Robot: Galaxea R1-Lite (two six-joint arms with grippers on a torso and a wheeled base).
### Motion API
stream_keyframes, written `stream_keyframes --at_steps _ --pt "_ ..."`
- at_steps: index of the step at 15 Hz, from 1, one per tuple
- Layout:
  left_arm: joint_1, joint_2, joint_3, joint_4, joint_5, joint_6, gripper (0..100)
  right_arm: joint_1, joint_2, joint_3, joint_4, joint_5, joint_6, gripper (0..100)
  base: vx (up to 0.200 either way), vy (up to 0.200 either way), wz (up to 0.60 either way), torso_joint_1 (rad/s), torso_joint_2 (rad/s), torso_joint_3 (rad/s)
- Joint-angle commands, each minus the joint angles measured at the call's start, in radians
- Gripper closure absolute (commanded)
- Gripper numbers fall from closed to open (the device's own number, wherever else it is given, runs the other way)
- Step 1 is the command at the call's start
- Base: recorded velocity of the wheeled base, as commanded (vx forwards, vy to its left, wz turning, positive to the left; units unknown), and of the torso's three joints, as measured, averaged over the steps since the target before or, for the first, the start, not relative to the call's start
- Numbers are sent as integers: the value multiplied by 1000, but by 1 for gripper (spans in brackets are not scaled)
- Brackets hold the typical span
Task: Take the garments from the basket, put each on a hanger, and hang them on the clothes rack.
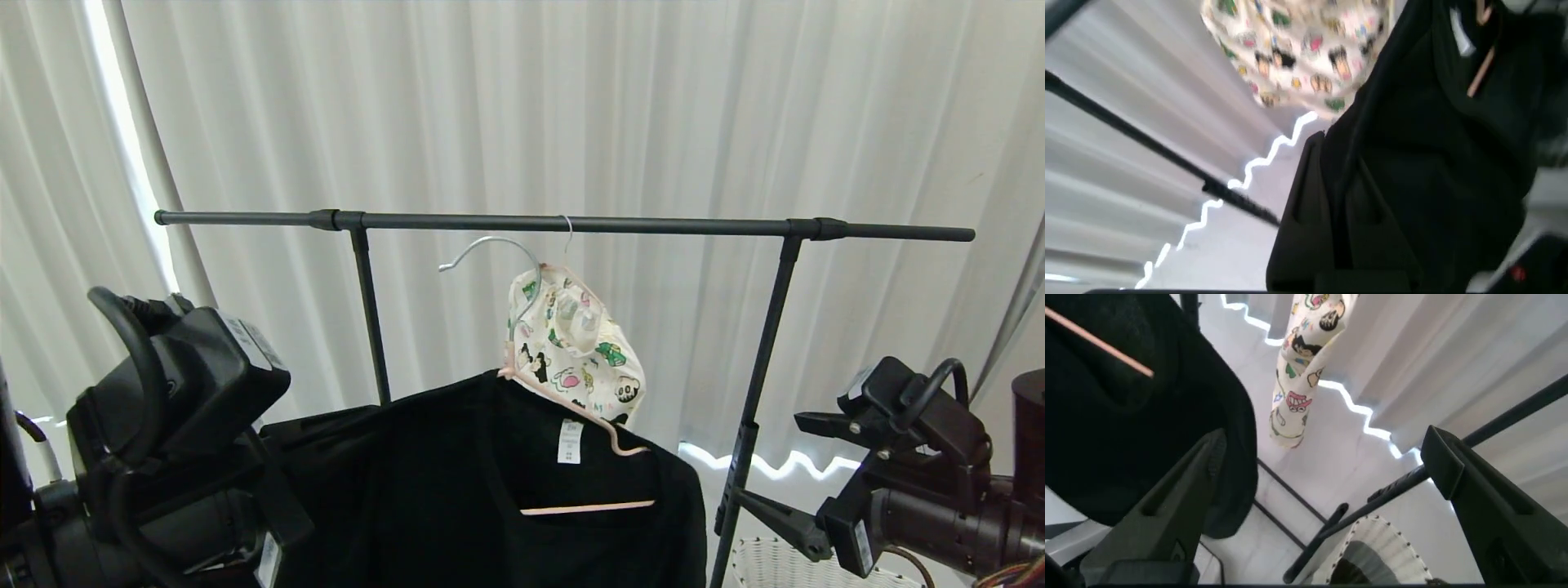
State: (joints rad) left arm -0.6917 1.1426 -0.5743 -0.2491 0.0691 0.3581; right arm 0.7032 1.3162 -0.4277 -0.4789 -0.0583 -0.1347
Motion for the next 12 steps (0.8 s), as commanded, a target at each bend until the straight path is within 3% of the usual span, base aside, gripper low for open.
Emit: stream_keyframes --at_steps 1,6,9,12 --pt "1 17 1 -16 -5 -5 100 2 -11 1 -1 2 -8 0 0 0 0 0 0 0" --pt "-5 14 11 -19 -20 -8 100 88 -21 -34 17 63 -111 0 0 0 0 0 0 0" --pt "-5 -3 59 -84 -97 -8 100 173 -2 -223 218 179 -120 0 0 0 0 0 0 0" --pt "-5 -4 97 -151 -98 -1 100 211 64 -330 275 221 -125 0 0 0 0 0 0 0"
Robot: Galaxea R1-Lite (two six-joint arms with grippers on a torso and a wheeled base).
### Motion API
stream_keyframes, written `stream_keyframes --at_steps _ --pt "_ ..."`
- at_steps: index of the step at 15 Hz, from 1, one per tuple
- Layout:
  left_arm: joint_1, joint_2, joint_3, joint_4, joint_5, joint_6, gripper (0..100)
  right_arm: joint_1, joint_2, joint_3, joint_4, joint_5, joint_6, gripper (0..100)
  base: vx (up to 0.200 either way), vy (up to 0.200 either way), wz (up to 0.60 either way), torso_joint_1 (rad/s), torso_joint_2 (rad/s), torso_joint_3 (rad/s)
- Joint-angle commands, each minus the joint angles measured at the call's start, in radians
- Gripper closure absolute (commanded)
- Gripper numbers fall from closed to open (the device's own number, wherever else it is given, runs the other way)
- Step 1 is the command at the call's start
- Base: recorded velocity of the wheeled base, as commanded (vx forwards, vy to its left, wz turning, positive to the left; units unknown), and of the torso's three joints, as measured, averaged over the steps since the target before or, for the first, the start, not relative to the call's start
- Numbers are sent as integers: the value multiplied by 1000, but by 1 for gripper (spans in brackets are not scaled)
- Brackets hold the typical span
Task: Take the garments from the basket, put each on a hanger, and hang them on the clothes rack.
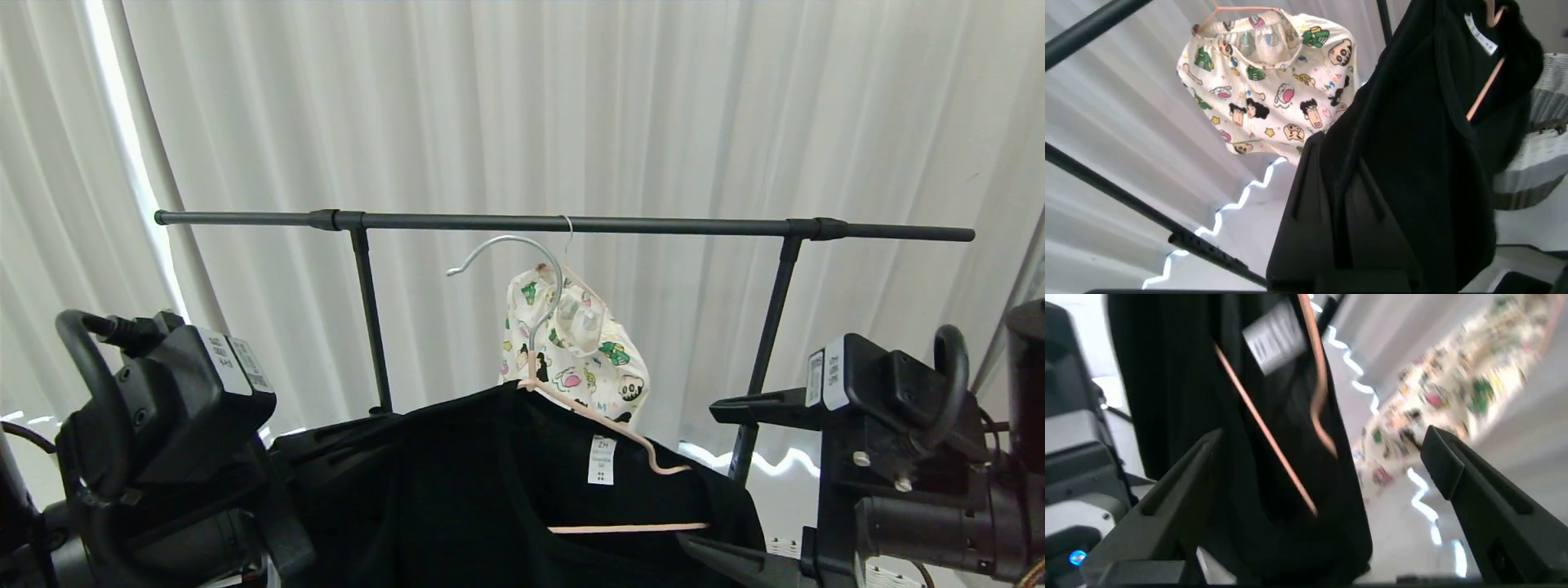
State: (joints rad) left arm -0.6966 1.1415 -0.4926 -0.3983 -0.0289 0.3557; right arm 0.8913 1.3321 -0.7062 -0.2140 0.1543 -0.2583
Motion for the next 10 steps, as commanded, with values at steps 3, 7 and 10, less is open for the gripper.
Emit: stream_keyframes --at_steps 3,7,10 --pt "-8 0 54 -74 -3 6 100 49 119 -111 16 33 -1 0 0 0 0 0 0 0" --pt "-23 -2 108 -171 -40 100 100 66 180 -173 93 68 1 0 0 0 0 0 0 0" --pt "-23 -3 111 -186 -82 154 100 77 228 -223 125 76 4 0 0 0 0 0 0 0"
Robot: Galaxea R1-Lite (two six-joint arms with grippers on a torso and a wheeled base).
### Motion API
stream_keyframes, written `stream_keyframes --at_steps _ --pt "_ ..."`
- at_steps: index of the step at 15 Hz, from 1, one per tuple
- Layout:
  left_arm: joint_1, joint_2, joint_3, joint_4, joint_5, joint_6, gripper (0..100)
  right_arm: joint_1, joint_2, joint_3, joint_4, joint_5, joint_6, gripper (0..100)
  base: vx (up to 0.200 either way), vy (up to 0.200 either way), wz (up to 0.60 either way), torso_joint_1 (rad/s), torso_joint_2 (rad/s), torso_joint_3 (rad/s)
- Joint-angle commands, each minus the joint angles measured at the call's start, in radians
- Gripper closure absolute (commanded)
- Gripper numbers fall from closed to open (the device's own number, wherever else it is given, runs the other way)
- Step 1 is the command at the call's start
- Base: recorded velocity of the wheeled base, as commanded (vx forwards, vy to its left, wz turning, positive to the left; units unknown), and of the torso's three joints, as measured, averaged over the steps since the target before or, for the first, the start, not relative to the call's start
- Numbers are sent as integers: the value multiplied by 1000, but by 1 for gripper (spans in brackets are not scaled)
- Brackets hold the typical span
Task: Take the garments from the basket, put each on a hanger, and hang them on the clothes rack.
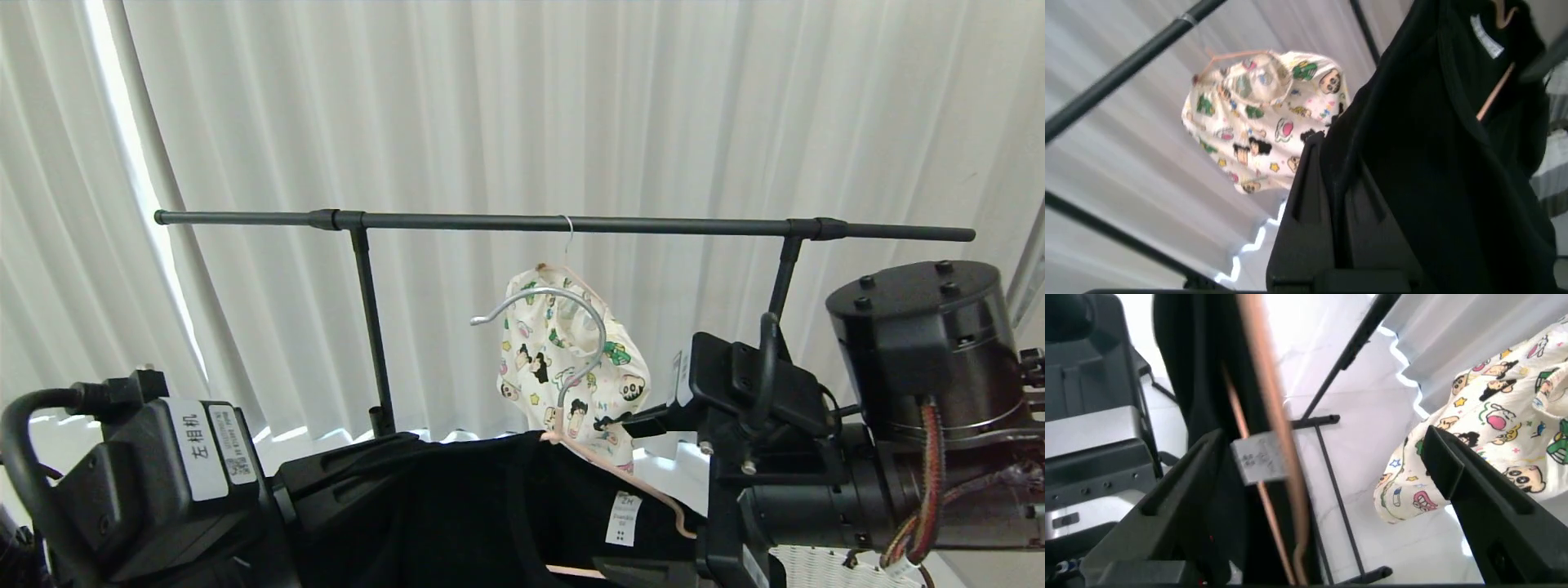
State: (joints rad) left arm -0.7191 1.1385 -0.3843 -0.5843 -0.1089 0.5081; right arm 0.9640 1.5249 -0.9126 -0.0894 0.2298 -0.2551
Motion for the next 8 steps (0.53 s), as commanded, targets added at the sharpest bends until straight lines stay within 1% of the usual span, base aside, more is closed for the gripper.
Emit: stream_keyframes --at_steps 1,5,7,8 --pt "0 0 2 -3 -2 6 100 4 46 -23 0 0 2 0 0 0 0 0 0 0" --pt "0 0 -2 -3 -2 6 100 4 46 -25 5 -1 4 0 0 0 0 0 0 0" --pt "0 0 -1 -26 -2 6 100 4 46 -23 5 -1 4 0 0 0 0 0 0 0" --pt "0 1 -1 -37 -2 6 100 2 46 -22 5 -1 4 100 0 0 0 0 0 0"
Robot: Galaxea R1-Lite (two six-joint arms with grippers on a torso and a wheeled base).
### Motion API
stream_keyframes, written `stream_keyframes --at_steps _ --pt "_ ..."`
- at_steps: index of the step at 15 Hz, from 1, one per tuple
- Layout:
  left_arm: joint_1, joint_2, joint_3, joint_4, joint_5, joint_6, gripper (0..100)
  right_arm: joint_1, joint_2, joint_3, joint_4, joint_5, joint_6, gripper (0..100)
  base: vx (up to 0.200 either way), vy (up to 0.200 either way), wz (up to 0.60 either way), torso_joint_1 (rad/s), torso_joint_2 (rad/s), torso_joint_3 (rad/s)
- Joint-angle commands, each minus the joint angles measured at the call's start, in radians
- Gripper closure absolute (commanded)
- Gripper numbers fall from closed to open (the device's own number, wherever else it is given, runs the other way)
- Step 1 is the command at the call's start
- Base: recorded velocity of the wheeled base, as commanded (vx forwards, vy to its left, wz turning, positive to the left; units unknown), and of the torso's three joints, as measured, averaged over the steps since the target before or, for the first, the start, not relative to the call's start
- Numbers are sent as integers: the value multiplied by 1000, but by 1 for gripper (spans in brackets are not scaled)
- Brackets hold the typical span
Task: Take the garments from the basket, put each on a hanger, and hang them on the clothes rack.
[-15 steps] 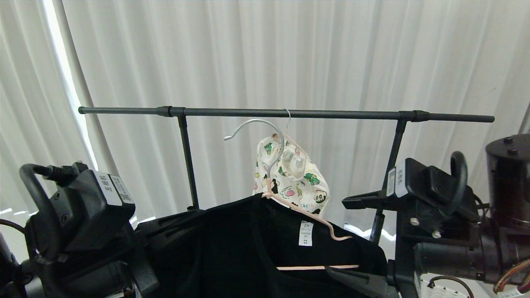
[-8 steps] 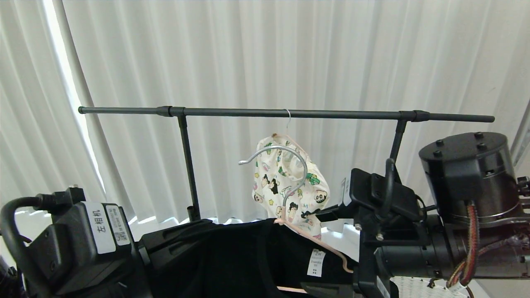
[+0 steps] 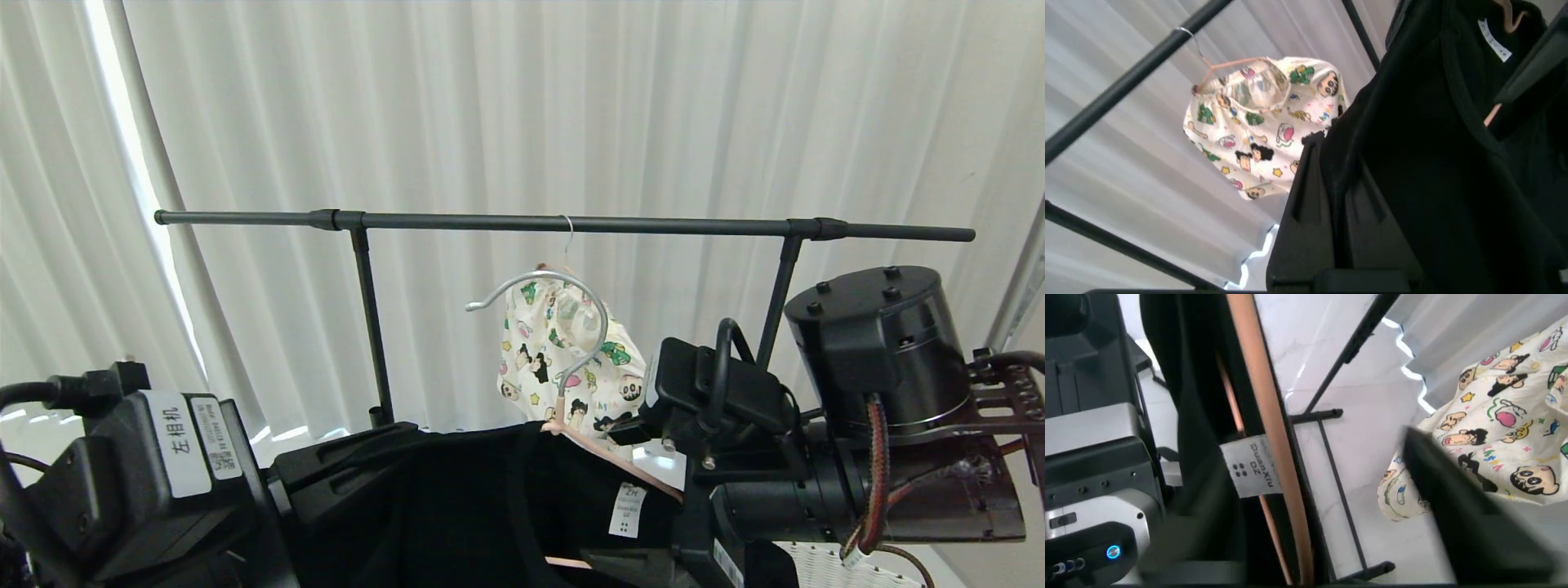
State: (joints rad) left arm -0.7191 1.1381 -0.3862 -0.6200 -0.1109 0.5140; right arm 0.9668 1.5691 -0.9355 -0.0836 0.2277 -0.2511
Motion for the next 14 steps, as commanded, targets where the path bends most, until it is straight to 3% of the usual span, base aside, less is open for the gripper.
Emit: stream_keyframes --at_steps 1,9,10,12,14 --pt "0 2 3 -10 0 0 100 0 2 1 -1 -1 -1 100 0 0 0 0 0 0" --pt "1 3 3 -10 0 1 100 -19 -3 -2 -11 -8 -7 100 0 0 0 0 0 0" --pt "0 5 3 -10 0 1 0 -19 -9 -2 -11 -8 -8 100 0 0 0 0 0 0" --pt "1 6 6 -10 0 1 0 -20 -21 0 -11 -11 -17 100 0 0 0 0 0 0" --pt "4 0 6 -10 2 -8 0 -68 -46 17 -10 -11 -79 100 0 0 0 0 0 0"
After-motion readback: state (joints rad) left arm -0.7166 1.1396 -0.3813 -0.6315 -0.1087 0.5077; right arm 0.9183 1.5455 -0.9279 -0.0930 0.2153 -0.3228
